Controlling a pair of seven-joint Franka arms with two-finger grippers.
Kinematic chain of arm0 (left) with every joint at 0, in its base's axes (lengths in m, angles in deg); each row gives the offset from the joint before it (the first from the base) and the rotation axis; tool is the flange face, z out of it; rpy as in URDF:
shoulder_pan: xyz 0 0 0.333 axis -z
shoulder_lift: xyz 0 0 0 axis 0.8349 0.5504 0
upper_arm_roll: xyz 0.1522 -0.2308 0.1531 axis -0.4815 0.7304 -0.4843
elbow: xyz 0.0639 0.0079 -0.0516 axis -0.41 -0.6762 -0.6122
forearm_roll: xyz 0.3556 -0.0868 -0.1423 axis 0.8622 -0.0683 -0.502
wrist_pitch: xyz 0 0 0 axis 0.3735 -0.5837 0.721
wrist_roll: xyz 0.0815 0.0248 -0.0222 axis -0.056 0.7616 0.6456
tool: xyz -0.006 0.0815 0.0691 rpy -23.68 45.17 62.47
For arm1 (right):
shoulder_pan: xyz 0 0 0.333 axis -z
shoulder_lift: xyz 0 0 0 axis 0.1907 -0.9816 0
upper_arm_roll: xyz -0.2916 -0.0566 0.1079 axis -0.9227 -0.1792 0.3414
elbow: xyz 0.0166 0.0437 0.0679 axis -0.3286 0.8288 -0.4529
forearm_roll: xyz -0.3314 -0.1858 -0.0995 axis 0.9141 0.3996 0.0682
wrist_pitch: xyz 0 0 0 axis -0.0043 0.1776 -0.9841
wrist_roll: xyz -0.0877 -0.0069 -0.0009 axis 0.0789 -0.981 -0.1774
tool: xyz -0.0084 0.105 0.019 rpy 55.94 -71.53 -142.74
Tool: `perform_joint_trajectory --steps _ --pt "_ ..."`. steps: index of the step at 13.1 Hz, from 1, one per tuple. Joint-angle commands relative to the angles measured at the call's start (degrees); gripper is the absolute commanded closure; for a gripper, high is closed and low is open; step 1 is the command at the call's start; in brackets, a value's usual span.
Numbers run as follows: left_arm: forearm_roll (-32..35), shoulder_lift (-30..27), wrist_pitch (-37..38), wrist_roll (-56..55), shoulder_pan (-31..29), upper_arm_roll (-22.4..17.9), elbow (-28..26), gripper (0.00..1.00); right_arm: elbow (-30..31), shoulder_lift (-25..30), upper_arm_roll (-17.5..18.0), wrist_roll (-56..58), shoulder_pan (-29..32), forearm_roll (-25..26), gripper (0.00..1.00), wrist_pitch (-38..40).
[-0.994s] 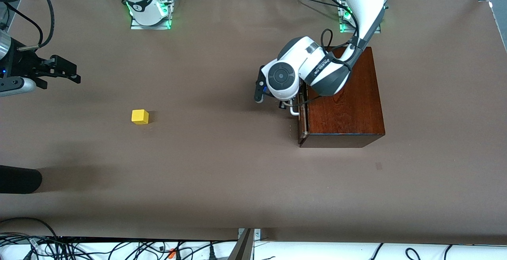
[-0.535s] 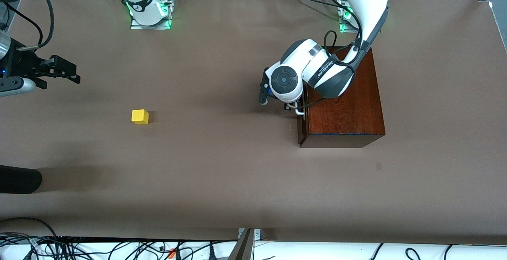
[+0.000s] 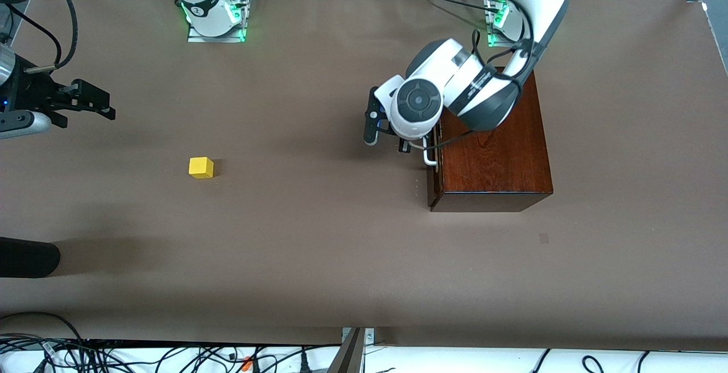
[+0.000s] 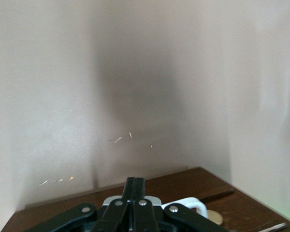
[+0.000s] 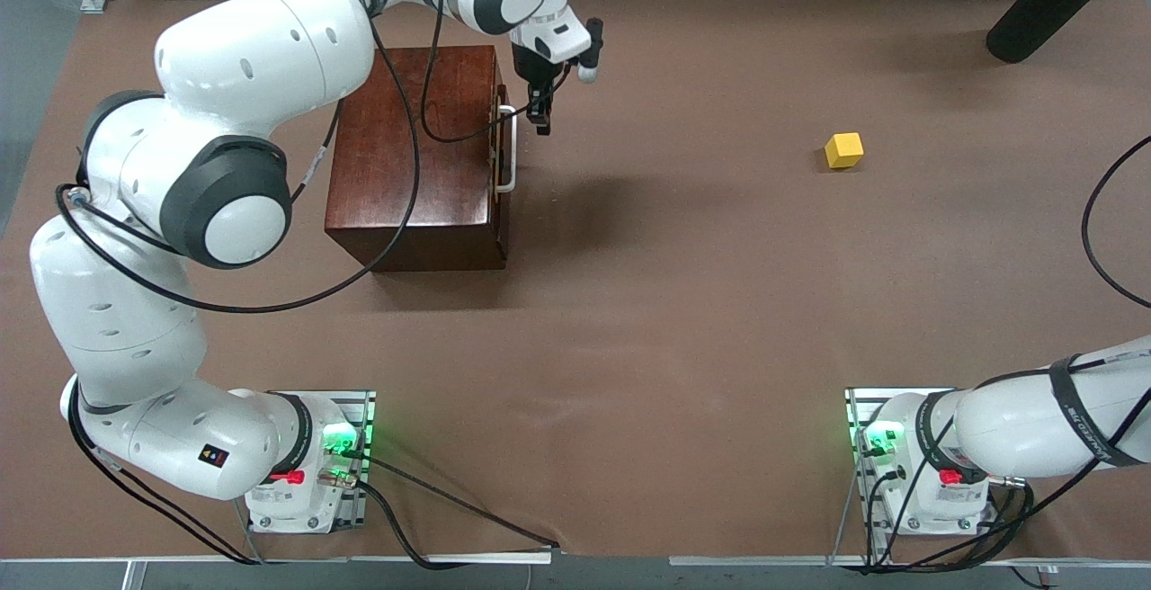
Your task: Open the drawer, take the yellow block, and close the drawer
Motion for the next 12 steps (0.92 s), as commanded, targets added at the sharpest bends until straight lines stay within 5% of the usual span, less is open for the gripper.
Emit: perform_joint_trajectory --steps 1,6,12 --pt "-1.1 -5.1 5.7 -10.7 -0.7 0.1 -0.1 0.00 -1.4 -0.5 0.3 1.0 0.6 0.5 0.00 1.1" --pt "-0.3 -16.0 15.2 -30.9 -11.0 -0.7 0.0 0.00 -1.4 -0.5 0.3 1.0 0.6 0.5 0.00 0.9" --pt "-0.5 -21.4 23.0 -31.1 -24.8 -0.9 1.8 0.00 -1.4 -0.5 0.3 1.0 0.6 0.5 0.00 0.9"
